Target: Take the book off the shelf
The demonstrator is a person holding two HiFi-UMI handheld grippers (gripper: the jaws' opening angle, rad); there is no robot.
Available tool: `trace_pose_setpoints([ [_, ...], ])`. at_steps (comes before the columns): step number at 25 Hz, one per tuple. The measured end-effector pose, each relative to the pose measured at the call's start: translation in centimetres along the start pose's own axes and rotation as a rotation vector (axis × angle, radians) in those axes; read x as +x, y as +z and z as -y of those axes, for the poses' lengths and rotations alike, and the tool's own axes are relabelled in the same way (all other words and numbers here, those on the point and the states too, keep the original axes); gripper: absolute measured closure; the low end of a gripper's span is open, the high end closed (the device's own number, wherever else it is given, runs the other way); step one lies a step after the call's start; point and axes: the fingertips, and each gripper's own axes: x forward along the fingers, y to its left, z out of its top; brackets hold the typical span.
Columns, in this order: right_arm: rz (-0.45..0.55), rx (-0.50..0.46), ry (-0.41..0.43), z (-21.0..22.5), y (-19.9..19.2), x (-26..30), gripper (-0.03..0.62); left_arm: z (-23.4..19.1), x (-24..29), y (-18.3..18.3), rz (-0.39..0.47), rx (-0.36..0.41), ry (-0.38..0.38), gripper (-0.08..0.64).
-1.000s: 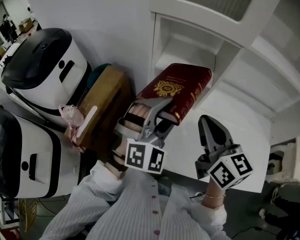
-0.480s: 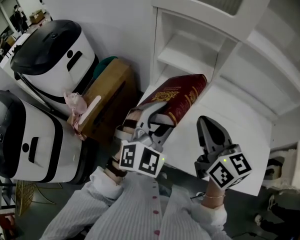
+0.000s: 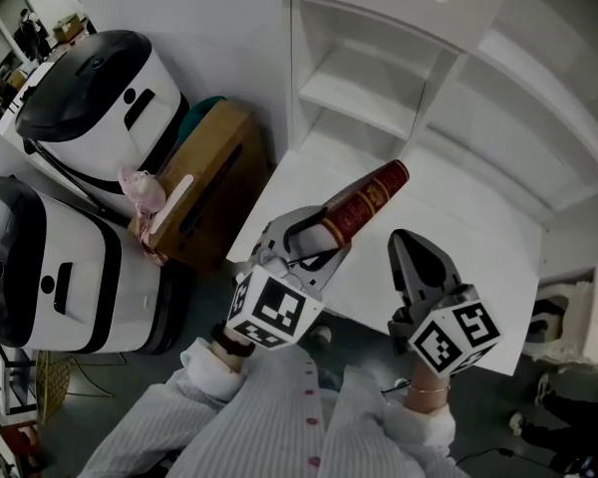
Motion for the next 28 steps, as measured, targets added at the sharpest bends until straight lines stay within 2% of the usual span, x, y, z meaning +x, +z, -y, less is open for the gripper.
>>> trace_pose_setpoints([
  [9,-0.046,-0.023,-0.065,2.1,-1.5,-1.9,0.577,2.9,2.5,-1.0,0.002,-0.231,-0.164,0.334],
  [15,-0.044,-0.005,-0.114,3.9,-1.8,-1.9,0.577,2.8,4.0,-1.3,0.039,-0.352,-0.233,0.334],
  [17,-0.044,0.000,-0.128,4.4,-1.9,-1.7,0.577,2.4,4.5,-1.0,0.051,-0.370,-0.247,0.334],
  [28,-0.040,-0.011,-0.171,6.5,-0.9,0.6,0.577,0.1,7.4,0.6,0.097,-0.359,-0.322,0.334],
])
